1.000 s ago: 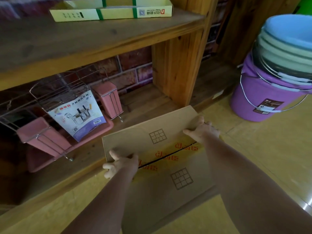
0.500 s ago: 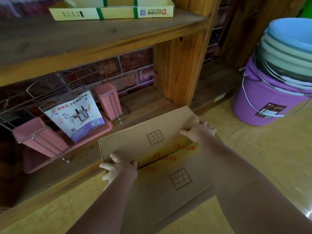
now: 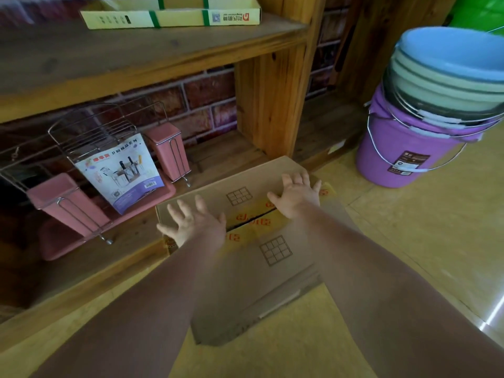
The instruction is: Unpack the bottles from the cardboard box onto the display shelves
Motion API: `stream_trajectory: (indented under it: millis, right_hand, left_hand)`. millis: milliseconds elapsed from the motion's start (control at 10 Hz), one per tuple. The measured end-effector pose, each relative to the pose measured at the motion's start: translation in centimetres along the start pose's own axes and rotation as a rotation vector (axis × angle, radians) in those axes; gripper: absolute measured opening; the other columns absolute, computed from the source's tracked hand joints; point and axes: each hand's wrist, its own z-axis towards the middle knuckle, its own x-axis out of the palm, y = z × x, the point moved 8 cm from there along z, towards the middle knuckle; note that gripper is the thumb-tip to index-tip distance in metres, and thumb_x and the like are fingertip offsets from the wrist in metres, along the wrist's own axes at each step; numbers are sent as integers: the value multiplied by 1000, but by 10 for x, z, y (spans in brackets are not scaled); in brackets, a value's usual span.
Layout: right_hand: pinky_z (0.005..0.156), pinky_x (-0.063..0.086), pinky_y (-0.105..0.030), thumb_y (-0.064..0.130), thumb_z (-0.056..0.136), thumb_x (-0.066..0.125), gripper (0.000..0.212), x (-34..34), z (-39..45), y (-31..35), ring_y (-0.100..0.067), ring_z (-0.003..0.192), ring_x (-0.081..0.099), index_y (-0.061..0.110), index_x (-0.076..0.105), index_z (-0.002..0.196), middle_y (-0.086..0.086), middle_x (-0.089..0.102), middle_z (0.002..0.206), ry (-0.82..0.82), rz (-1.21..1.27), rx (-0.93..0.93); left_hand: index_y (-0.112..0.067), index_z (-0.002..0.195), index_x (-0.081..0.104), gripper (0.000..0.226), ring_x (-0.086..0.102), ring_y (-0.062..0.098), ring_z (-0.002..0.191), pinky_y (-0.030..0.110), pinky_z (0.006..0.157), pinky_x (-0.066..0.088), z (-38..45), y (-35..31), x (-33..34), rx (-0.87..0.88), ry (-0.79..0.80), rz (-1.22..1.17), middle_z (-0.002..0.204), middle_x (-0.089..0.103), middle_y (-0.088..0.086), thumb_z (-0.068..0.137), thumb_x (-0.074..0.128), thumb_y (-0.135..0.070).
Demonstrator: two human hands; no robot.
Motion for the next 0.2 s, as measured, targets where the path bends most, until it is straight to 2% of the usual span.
stream_trajectory:
  millis: [100,200]
  right_hand:
    - [118,3,-48,52,96,36,69,-10,-18,6,-27,147,2,17,15,151,-11,13,158,-5,69,-22]
    - [119,12,-41,48,97,37,67,-16,-33,17,-26,147,8,12,18,151,-11,15,158,-8,153,-53]
  left_hand:
    - [-23,151,0,69,-5,29,146,58,113,0,-11,-18,-20,117,-64,-24,159,-1,10,96,31,-50]
    - [-21,151,5,66,1,28,146,54,115,3,-16,-37,-37,245,-128,-69,158,7,9,97,35,-45]
